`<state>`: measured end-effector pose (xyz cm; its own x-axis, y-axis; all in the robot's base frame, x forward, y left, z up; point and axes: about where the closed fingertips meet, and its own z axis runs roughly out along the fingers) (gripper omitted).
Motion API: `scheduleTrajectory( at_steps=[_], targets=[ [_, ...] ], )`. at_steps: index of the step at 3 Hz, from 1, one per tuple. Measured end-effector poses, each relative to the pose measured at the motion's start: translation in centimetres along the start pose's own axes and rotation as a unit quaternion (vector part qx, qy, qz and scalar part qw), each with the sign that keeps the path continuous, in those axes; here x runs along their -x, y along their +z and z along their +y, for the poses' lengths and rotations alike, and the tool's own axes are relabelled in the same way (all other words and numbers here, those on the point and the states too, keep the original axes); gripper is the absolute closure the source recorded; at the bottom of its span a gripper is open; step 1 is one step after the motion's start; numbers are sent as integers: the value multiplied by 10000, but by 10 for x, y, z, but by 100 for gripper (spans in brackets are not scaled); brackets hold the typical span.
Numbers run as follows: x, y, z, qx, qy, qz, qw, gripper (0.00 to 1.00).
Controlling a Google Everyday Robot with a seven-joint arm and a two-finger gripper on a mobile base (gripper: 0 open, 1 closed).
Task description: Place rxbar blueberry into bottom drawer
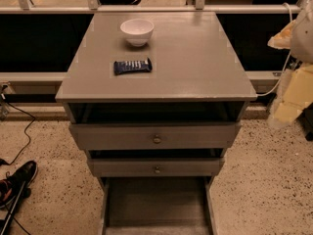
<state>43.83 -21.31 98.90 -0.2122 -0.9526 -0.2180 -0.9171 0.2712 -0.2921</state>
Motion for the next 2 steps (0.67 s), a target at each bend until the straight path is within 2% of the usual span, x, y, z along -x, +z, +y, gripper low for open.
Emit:
scheduleTrajectory(
  at_steps=[1,2],
  targets=[
    [0,0,0,0,-1,-1,10000,0],
    [20,20,-5,150,-147,-124,9997,0]
  ],
)
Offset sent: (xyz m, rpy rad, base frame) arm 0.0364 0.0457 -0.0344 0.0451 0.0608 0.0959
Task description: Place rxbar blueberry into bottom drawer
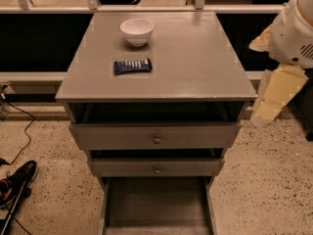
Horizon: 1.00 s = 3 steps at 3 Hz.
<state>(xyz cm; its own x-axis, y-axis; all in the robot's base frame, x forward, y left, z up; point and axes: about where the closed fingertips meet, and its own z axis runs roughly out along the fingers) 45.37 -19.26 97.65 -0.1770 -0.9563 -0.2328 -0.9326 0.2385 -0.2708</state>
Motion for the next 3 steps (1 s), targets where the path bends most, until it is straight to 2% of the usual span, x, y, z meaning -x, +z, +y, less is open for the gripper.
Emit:
scheduleTrajectory(
  at_steps=[1,2,3],
  targets=[
    [54,37,-11,283,-486,-203,9982,0],
    [126,79,-13,623,-1129,-417,9908,0],
    [126,79,-13,623,-1129,-417,9908,0]
  ],
)
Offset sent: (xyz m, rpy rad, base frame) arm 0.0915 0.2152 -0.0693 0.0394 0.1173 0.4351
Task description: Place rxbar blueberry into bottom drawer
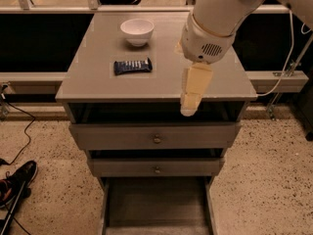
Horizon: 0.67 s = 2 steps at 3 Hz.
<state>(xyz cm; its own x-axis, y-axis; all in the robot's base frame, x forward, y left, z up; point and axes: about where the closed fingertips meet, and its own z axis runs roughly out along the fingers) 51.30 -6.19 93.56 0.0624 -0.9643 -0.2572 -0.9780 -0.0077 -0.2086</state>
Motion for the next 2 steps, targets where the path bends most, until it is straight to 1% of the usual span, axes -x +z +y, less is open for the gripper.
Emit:
scheduleTrajectory(
  at_steps=[1,2],
  targets=[
    [13,9,-15,58,-154,-57,9998,0],
    [52,44,-66,339,-437,-265,9981,0]
  ],
)
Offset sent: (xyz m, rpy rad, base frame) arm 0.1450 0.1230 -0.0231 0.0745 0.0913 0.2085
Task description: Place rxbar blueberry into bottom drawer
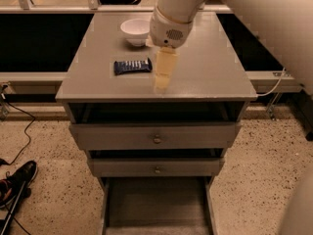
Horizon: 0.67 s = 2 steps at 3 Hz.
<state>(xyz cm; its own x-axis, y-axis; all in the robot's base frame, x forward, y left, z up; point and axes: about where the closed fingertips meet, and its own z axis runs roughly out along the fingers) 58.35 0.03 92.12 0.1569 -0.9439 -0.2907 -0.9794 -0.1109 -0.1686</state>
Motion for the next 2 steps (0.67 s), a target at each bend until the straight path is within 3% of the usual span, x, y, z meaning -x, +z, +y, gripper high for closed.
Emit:
scheduleTrajectory(
  at_steps=[1,2],
  targets=[
    [22,31,-53,203,159,-280,9993,0],
    [21,46,-72,155,311,-514,9981,0]
  ],
)
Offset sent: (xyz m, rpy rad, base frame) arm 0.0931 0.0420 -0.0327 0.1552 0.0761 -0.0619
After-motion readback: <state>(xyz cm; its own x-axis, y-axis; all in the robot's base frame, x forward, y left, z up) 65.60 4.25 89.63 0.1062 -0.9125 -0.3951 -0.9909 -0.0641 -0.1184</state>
